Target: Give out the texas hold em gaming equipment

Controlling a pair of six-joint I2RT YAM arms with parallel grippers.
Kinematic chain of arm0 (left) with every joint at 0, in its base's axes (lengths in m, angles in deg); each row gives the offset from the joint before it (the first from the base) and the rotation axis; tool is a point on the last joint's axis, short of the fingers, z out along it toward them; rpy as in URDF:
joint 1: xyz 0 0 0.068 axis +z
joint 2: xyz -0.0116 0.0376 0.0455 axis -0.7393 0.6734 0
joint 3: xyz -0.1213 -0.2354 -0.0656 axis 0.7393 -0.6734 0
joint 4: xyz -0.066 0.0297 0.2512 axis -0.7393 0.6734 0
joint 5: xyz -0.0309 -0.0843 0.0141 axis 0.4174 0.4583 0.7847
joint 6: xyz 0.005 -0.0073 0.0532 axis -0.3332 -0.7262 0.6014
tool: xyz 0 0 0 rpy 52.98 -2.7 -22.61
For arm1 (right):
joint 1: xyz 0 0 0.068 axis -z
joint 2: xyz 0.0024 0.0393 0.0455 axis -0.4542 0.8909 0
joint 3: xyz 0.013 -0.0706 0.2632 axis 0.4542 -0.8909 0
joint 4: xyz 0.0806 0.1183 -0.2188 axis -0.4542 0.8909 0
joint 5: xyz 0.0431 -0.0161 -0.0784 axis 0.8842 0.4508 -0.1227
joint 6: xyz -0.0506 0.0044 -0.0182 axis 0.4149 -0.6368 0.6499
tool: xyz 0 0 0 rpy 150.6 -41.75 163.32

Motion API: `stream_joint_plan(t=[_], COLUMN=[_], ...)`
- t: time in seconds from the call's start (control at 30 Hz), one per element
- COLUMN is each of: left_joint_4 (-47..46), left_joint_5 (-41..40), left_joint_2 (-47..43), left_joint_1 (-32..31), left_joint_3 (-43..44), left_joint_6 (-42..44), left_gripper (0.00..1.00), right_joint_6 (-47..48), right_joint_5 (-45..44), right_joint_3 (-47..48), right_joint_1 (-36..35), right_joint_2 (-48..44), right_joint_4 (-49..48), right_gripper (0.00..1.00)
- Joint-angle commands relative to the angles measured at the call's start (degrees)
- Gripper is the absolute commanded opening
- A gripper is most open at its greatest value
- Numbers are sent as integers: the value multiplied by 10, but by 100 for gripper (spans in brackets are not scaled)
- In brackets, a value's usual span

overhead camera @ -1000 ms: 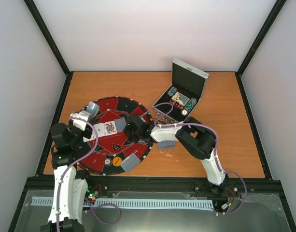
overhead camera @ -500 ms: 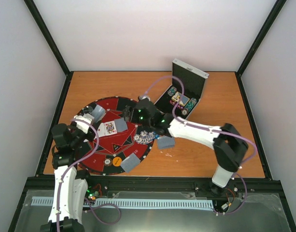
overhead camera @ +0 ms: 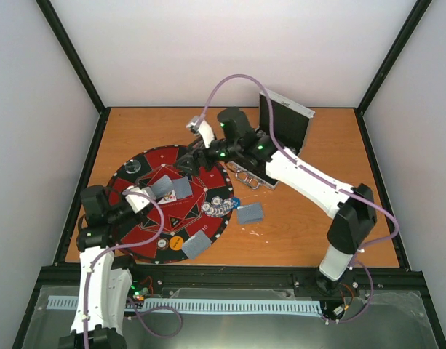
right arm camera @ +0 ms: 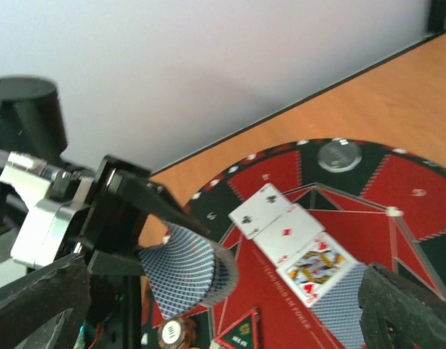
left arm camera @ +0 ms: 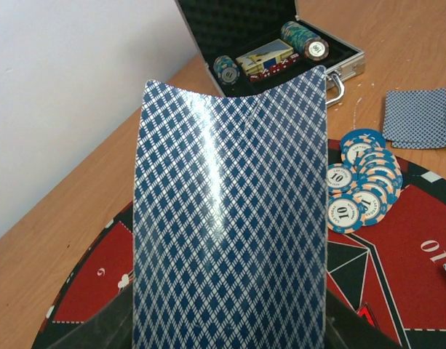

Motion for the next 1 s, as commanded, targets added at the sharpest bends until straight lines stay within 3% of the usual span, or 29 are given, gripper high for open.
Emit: stream_joint_plan(t=[0.0,0.3,0.63,0.8,0.97], left_joint_4=[20,23,4,-1,7], left_joint_5=[43,44,42,42,39], left_joint_2=[4,10,4,2,-1], left_joint_1=[-2,-2,-2,-2,-2], left_joint_3=[33,41,35,32,29], left_joint_6=[55,45,30,26,29], left_gripper=[40,40,40,40,40], right_joint_6=[74,110,124,123,125], right_joint_5=[97,101,29,10,-2], right_joint_3=[42,161,181,181,191], right_joint_1=[-26,-59,-52,-51,-50], right_joint_2=[61,175,188,180,175], right_joint_4=[62,139,194,197,206], right_gripper=[99,93,66,47,41])
